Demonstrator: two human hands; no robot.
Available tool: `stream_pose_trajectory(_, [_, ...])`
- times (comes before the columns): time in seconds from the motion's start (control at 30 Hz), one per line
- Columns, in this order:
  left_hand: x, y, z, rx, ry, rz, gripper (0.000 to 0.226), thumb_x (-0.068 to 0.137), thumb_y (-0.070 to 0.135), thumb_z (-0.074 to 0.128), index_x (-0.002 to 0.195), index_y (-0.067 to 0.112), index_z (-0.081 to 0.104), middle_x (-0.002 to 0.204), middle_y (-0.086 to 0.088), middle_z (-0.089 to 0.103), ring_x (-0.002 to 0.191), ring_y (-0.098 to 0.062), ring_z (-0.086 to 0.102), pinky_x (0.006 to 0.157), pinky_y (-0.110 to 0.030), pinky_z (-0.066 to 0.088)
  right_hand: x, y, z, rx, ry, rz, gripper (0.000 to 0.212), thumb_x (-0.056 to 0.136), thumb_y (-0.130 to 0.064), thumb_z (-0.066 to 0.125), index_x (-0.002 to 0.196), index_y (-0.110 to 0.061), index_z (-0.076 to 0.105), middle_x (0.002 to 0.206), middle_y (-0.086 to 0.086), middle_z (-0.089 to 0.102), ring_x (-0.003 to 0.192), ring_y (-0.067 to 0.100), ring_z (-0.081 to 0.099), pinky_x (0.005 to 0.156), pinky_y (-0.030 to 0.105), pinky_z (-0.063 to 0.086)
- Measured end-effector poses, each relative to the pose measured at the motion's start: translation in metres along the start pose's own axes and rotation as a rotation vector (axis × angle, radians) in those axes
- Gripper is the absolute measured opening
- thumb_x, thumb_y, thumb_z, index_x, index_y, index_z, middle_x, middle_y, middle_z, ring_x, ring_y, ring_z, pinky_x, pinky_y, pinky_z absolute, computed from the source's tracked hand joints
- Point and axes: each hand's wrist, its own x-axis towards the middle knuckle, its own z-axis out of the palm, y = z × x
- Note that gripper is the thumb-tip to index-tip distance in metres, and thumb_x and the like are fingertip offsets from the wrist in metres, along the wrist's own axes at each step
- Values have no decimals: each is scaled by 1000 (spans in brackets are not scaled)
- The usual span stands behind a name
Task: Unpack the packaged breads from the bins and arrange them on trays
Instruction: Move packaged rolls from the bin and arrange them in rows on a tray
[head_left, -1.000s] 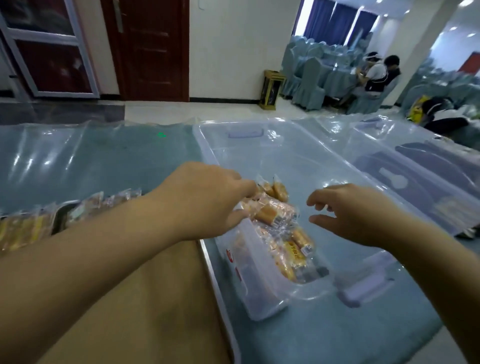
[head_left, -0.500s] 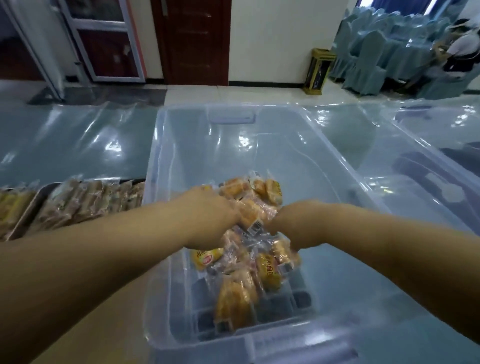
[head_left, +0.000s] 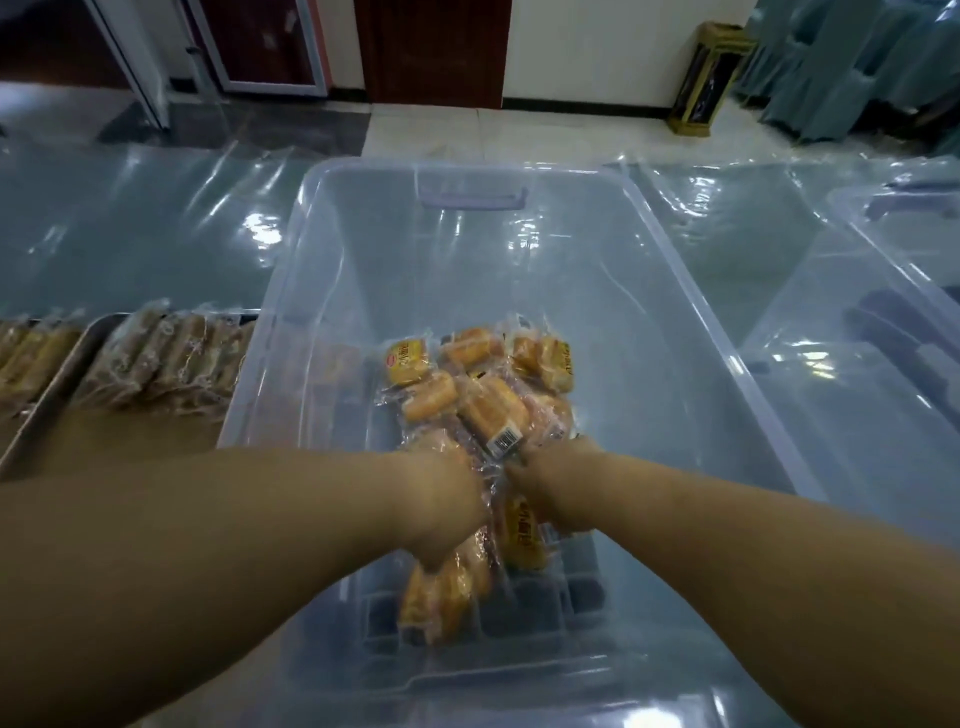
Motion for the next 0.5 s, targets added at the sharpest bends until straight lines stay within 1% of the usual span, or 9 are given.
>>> stream_pose_trajectory(0.07, [2, 3, 3, -15, -8, 24, 47, 81, 30, 67, 123, 14, 52, 114, -8, 57, 94, -25, 57, 61, -33, 40, 1, 0, 1, 22, -33, 18, 67, 83, -18, 68, 141, -14, 35, 138, 11, 42, 116, 29, 51, 91, 40, 50])
stream_pose_trajectory(0.1, [4, 4, 4, -16, -18, 31, 48, 81, 29, 67, 124, 13, 51, 114, -8, 56, 91, -25, 56, 55, -31, 37, 3, 0, 1, 36, -42, 27, 65, 84, -18, 67, 141, -14, 36, 137, 11, 43, 115, 29, 52, 90, 40, 49])
stream_pose_trajectory(0.17, [8, 5, 6, -21, -52, 40, 47, 82, 27, 67, 124, 14, 49, 115, -8, 57, 83, -23, 54, 46, -28, 31, 5, -1, 1, 69, -35, 36, 52, 85, -19, 66, 133, -14, 45, 128, 10, 50, 108, 26, 54, 84, 37, 49])
stream_pose_trajectory(0.2, [10, 5, 6, -26, -65, 40, 47, 83, 26, 67, 125, 14, 49, 117, -8, 56, 81, -23, 53, 45, -28, 31, 6, -1, 0, 80, -30, 35, 45, 86, -19, 65, 127, -13, 50, 122, 9, 54, 103, 25, 56, 82, 36, 49])
stream_pose_trajectory(0.27, [11, 5, 6, -44, -68, 40, 54, 82, 26, 68, 130, 15, 46, 128, -10, 49, 89, -24, 53, 52, -30, 40, 7, 0, 0, 80, -38, 28, 31, 87, -15, 62, 118, -12, 56, 114, 7, 58, 96, 23, 56, 79, 34, 47])
stream_pose_trajectory(0.33, [10, 4, 6, -91, -43, 49, 67, 79, 25, 71, 136, 15, 38, 136, -11, 36, 104, -27, 50, 71, -36, 50, 8, 0, 0, 79, -38, 41, 27, 89, -9, 58, 116, -10, 56, 114, 7, 58, 97, 24, 56, 77, 33, 45])
stream_pose_trajectory(0.37, [9, 3, 5, -107, -25, 57, 74, 77, 25, 73, 138, 16, 33, 138, -10, 32, 109, -28, 46, 77, -38, 51, 8, -1, 0, 85, -26, 55, 30, 89, -9, 58, 118, -11, 56, 116, 8, 57, 100, 24, 56, 77, 33, 45])
stream_pose_trajectory(0.47, [6, 3, 3, -25, 26, 82, 78, 77, 32, 72, 140, 18, 29, 142, -8, 23, 115, -28, 36, 74, -35, 42, 7, 1, -4, 95, -9, 67, 35, 89, -12, 59, 123, -16, 55, 123, 8, 51, 109, 25, 51, 83, 35, 44])
stream_pose_trajectory(0.5, [5, 3, 2, 15, 39, 90, 76, 78, 35, 71, 140, 18, 31, 143, -8, 22, 115, -28, 33, 73, -34, 38, 6, 1, -4, 93, -19, 57, 33, 89, -12, 59, 121, -15, 55, 122, 7, 52, 106, 24, 51, 81, 33, 43])
